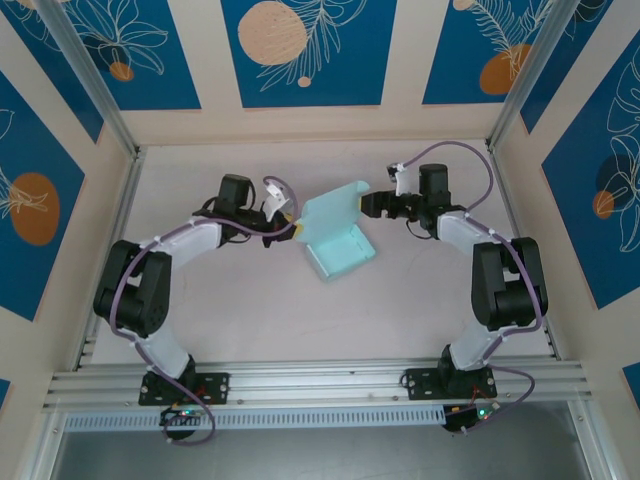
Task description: Fold the paper box
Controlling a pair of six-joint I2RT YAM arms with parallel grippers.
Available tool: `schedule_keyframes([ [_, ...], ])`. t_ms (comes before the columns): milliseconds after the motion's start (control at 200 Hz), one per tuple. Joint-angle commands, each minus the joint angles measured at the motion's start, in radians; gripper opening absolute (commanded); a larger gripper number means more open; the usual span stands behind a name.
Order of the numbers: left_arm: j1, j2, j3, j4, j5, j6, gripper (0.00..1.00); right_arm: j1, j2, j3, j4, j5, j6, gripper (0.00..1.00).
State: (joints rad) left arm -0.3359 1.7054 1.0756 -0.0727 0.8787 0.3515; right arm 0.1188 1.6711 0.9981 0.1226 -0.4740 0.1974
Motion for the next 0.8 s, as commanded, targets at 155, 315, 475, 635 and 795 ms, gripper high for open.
schedule_keyframes([
  [155,0.049,0.089,0.154,-0.352,0.204,0.241,0.00,-0.005,-0.004,-0.057,0.069,-0.138,-0.005,0.79],
  [315,0.050,0.096,0.140,-0.251,0.139,0.151,0.00,0.017,-0.003,-0.096,0.126,-0.133,0.032,0.79],
  [475,0.049,0.100,0.136,-0.213,0.128,0.115,0.00,0.030,0.032,-0.081,0.135,-0.117,0.059,0.76],
  [635,0.050,0.100,0.138,-0.233,0.137,0.129,0.00,0.035,0.060,-0.062,0.146,-0.123,0.064,0.76],
  [795,0.050,0.102,0.152,-0.272,0.150,0.158,0.00,0.035,0.085,-0.032,0.126,-0.090,0.053,0.79],
])
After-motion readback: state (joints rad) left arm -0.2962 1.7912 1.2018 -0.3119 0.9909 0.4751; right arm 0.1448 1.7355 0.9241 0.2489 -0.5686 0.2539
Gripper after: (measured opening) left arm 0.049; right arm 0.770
